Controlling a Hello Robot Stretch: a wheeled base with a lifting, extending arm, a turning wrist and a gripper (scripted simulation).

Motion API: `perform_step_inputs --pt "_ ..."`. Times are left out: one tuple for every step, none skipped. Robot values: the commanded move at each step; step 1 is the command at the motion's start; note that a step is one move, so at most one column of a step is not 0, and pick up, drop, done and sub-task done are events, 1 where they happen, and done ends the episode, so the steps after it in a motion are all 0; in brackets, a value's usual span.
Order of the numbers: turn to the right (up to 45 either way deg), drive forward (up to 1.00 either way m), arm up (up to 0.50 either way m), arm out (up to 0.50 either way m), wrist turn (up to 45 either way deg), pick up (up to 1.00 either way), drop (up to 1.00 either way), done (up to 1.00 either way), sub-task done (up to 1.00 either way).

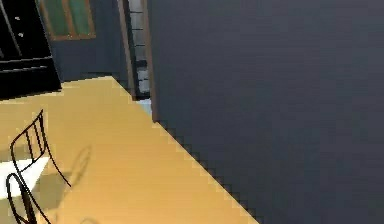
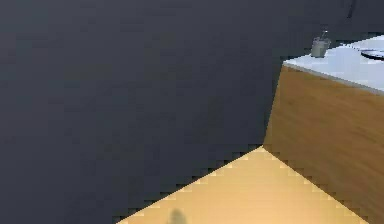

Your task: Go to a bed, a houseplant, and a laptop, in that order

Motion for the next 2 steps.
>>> perform_step_inputs --pt "0.0 0.55 0.0 0.0 0.0 0.0 0.0 0.0 0.0" --pt "-27.0 0.0 0.0 0.0 0.0 0.0 0.0 0.0 0.0"
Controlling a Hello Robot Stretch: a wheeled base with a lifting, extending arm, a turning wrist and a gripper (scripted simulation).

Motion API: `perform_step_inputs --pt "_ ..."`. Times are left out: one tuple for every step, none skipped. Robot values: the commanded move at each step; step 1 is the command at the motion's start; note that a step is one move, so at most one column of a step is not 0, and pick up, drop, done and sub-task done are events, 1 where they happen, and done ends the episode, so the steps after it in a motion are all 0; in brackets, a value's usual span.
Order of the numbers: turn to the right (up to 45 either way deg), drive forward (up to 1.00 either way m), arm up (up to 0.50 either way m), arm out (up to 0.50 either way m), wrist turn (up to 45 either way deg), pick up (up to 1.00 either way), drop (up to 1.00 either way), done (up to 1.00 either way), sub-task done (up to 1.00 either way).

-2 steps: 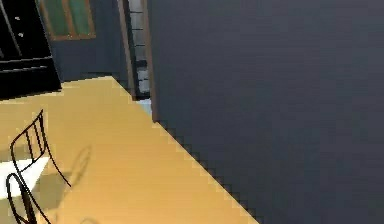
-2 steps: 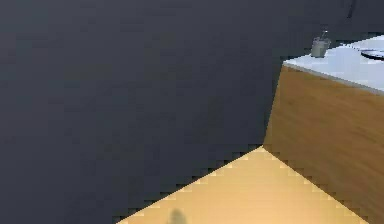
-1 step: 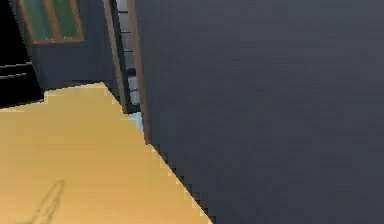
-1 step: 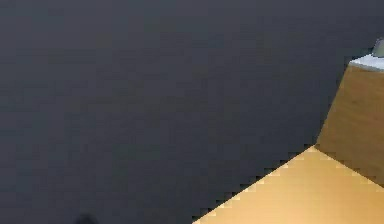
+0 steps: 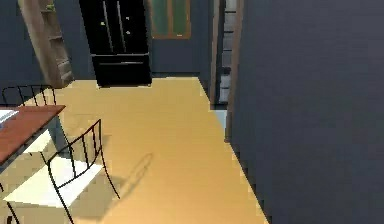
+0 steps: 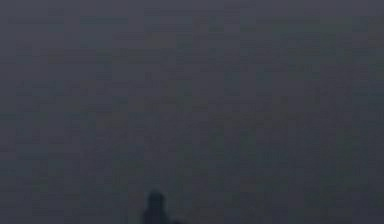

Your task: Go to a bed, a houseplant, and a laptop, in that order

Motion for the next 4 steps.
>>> perform_step_inputs --pt "0.0 1.0 0.0 0.0 0.0 0.0 0.0 0.0 0.0" --pt "-3.0 0.0 0.0 0.0 0.0 0.0 0.0 0.0 0.0" --pt "0.0 1.0 0.0 0.0 0.0 0.0 0.0 0.0 0.0" --pt "0.0 0.2 0.0 0.0 0.0 0.0 0.0 0.0 0.0"
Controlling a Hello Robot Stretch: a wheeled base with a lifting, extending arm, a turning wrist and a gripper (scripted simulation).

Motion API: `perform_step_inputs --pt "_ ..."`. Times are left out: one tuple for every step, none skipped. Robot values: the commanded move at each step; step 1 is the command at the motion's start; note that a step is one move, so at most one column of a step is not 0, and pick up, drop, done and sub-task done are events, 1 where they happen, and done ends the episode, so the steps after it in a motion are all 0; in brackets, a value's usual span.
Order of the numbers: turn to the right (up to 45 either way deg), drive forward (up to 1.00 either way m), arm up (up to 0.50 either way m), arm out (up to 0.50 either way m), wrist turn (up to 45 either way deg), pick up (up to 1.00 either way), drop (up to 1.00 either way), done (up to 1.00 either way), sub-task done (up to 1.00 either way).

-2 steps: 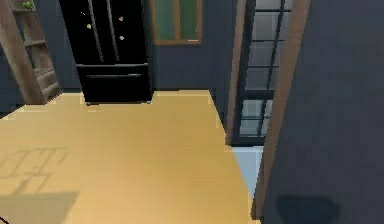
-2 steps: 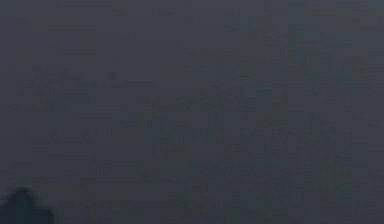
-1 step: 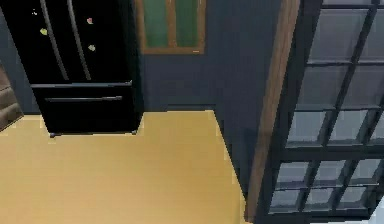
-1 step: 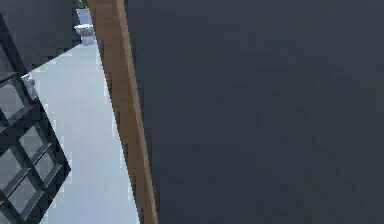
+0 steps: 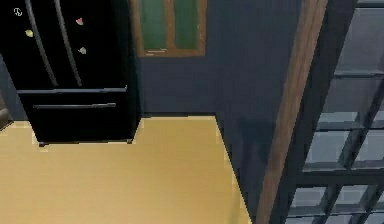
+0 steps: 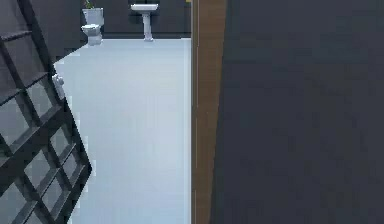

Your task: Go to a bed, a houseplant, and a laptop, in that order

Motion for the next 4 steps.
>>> perform_step_inputs --pt "15.0 0.0 0.0 0.0 0.0 0.0 0.0 0.0 0.0" --pt "3.0 0.0 0.0 0.0 0.0 0.0 0.0 0.0 0.0" --pt "0.0 0.4 0.0 0.0 0.0 0.0 0.0 0.0 0.0" --pt "45.0 0.0 0.0 0.0 0.0 0.0 0.0 0.0 0.0"
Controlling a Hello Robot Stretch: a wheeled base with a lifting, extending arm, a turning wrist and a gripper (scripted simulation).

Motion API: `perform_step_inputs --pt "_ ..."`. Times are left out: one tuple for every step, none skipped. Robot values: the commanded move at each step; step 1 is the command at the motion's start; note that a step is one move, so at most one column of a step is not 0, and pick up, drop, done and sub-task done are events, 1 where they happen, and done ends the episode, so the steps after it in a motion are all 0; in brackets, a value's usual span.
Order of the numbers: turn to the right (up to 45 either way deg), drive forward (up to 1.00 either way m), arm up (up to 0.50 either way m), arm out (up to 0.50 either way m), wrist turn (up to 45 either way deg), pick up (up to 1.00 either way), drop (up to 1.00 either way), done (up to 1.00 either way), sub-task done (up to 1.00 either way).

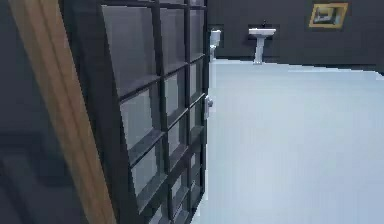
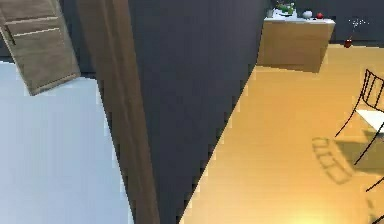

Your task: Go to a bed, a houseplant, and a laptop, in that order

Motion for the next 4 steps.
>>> perform_step_inputs --pt "45.0 0.0 0.0 0.0 0.0 0.0 0.0 0.0 0.0" --pt "0.0 0.8 0.0 0.0 0.0 0.0 0.0 0.0 0.0" --pt "18.0 0.0 0.0 0.0 0.0 0.0 0.0 0.0 0.0" --pt "0.0 1.0 0.0 0.0 0.0 0.0 0.0 0.0 0.0"
